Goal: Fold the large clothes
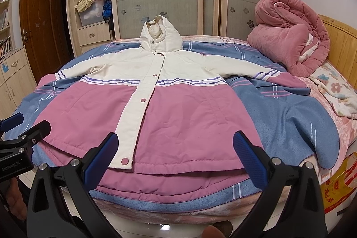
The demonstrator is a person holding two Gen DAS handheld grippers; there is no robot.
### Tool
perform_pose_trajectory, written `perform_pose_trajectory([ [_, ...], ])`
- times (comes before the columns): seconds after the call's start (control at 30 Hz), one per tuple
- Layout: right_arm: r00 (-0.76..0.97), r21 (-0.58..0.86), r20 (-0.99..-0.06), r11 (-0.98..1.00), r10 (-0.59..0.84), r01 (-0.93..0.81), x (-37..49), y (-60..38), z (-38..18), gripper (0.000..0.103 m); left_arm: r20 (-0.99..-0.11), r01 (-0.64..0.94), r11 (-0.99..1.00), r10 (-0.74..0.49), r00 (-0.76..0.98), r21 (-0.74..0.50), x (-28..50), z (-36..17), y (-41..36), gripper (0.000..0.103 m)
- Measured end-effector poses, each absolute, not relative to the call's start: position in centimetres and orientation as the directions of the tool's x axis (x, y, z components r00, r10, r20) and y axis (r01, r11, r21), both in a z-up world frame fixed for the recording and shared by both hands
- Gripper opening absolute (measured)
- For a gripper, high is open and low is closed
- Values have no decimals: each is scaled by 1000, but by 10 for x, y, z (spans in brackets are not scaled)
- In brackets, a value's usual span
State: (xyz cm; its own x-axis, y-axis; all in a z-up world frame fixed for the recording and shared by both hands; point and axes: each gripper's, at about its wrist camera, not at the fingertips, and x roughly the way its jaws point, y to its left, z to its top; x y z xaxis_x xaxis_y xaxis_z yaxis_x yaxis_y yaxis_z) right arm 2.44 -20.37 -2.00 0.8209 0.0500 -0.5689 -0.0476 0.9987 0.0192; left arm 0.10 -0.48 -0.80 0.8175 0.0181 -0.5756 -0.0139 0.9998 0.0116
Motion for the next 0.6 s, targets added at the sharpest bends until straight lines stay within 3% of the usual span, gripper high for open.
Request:
perform_pose_trajectory([
  [0.6,821,19,-568,999,48,-45,26,-206,-22,102,-576,-13,1000,18,817,13,1,-7,-6,101],
])
